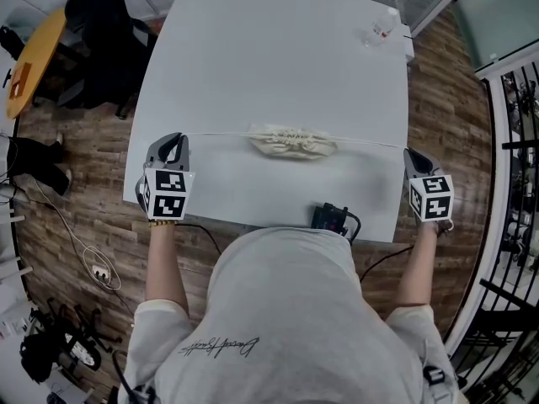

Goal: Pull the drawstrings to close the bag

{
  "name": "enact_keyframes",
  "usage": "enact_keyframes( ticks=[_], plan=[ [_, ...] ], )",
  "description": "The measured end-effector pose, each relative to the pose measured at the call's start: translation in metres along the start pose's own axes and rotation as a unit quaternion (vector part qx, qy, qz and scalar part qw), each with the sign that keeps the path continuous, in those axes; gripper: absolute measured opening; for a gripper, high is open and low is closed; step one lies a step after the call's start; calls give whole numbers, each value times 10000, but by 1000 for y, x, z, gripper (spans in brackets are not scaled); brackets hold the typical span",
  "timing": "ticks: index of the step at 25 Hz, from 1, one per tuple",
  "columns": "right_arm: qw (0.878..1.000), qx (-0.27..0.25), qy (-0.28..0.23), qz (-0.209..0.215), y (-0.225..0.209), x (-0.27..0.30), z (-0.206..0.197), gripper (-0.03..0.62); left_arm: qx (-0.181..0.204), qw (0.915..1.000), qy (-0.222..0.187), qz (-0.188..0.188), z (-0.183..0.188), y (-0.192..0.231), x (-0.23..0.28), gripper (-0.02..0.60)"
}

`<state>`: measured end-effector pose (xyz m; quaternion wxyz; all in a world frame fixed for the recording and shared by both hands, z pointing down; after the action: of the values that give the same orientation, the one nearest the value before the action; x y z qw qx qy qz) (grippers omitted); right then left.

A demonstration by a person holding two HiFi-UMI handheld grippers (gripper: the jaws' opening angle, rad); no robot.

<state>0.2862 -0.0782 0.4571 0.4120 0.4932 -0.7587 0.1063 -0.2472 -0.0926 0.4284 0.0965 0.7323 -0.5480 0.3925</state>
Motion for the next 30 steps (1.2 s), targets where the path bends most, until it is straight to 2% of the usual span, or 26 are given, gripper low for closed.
enact_keyframes(
  ticks=[8,12,21,24,27,30],
  plan=[
    [9999,-118,-13,19,3,4,2,26,-99,9999,-1,-116,-6,-6,2,15],
    [9996,-271,-51,-56,0,7,14,26,-217,9995,-178,-128,5,1,6,15],
    [9973,-457,-426,-377,-21,7,57,26,33,9982,-583,140,46,23,5,15],
    [9963,-455,-558,-462,-21,4,67,26,5,9966,-770,309,58,30,1,15],
    [9986,-254,-428,-204,-5,13,52,26,-83,9980,-579,230,44,26,7,15],
    [9996,60,-165,239,21,29,24,26,-317,9991,-112,-248,9,2,18,15]
  ],
)
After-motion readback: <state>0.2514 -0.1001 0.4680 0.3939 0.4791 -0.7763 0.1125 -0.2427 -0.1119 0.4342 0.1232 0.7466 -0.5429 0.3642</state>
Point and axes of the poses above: the fingertips, and each gripper's own axes: x forward along the fingers, y to its left, z out of its top, the point moved 2 cm from there along -x, backward along the fingers, and after that the axes turned 7 degrees about -x, right-handed, at the moved point
